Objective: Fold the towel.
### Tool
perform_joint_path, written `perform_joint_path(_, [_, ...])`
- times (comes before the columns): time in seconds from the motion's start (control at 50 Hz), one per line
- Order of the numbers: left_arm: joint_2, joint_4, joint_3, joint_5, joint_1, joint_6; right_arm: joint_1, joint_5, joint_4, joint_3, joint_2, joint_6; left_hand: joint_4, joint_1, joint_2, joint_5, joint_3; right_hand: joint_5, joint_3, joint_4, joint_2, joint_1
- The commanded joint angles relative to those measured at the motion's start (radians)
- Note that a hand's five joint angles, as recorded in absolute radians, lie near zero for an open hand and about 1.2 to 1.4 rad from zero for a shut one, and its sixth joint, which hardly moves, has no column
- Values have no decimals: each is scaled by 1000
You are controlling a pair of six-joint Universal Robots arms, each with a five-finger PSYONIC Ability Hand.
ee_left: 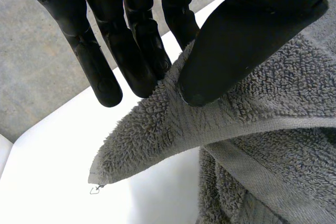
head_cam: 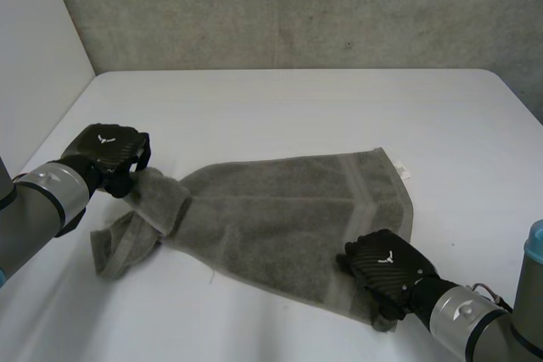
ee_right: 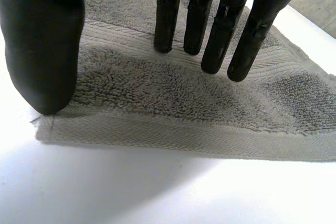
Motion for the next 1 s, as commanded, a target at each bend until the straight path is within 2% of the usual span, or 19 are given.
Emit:
perform_joint_path(0.02, [0,0,0,0,0,0,0,1,-8,-17,3,-3,179,209,179,194,180,114,97,99,100,100])
perform_joint_path(0.44, [1,0,-3,2,1,0,0,4,-29,-70,49,-3,179,209,179,194,180,323,305,307,309,309])
perform_joint_path(0.5, [1,0,-6,2,0,0,0,7,-29,-88,41,8,179,209,179,194,180,645,627,629,630,630])
perform_joint_path(0.52, [1,0,-6,2,0,0,0,7,-29,-88,41,8,179,209,179,194,180,646,628,630,632,632])
perform_joint_path(0.54, [1,0,-6,2,1,0,-1,7,-29,-94,40,9,179,209,179,194,180,803,785,787,789,789])
perform_joint_path(0.56, [1,0,-6,2,0,0,-2,7,-29,-100,38,11,179,209,179,194,180,853,835,837,839,839])
perform_joint_path(0.7, [3,-3,-11,0,1,0,-37,28,-25,-122,26,16,179,209,179,194,180,853,836,838,839,839])
perform_joint_path(0.78, [7,-5,-21,0,6,0,-74,36,-6,-139,-29,22,179,209,179,194,180,853,836,838,839,839])
perform_joint_path(0.82, [21,-9,-23,-1,12,2,-139,36,44,-172,-159,45,179,209,179,194,180,853,836,838,839,839])
perform_joint_path(0.84, [21,-9,-23,-2,12,2,-140,36,44,-172,-160,45,179,209,179,194,180,853,836,838,839,839])
perform_joint_path(0.88, [76,-23,-6,-5,18,-2,-227,24,146,-255,-260,89,179,209,179,194,180,853,836,838,839,839])
perform_joint_path(1.0, [207,-89,26,-2,33,-18,-319,-8,348,-455,-334,160,179,209,179,194,180,853,836,838,839,839])
